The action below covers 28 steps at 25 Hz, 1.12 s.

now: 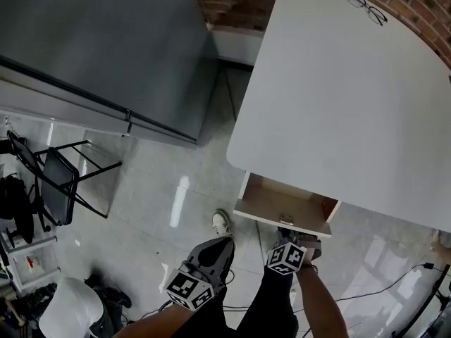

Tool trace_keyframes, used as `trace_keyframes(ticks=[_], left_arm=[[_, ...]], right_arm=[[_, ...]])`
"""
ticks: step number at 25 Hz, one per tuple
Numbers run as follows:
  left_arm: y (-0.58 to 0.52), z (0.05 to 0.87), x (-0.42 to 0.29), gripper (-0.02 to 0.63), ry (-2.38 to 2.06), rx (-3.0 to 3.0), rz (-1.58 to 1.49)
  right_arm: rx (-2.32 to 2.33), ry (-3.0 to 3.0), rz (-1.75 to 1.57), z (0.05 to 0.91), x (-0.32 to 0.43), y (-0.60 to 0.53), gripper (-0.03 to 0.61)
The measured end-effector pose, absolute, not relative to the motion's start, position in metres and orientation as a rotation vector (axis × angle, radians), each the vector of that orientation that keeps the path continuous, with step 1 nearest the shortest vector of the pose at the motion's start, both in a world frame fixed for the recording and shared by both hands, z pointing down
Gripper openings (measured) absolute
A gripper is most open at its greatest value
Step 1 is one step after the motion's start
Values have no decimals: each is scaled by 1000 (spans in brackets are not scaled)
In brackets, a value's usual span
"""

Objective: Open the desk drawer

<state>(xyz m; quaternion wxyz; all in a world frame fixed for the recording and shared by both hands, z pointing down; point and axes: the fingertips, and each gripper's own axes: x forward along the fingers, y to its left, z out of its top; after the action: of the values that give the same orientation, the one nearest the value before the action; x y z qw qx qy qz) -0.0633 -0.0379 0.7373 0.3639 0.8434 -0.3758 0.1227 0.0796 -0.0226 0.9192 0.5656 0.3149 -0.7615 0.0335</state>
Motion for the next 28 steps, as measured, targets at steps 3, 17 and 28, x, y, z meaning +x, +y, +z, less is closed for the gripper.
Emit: trace_keyframes(ticks=[3, 17, 28], left_arm=[[-39, 737, -62, 8, -965, 2174, 321], [-47, 689, -41, 8, -871, 2280, 303], [-32, 585, -24, 8, -714, 2396, 238]], right_arm=[[762, -1801, 93, 916, 76, -19, 15], [791, -1825, 244, 859, 63, 51, 15], [1002, -1871, 282, 690, 21, 53, 15]])
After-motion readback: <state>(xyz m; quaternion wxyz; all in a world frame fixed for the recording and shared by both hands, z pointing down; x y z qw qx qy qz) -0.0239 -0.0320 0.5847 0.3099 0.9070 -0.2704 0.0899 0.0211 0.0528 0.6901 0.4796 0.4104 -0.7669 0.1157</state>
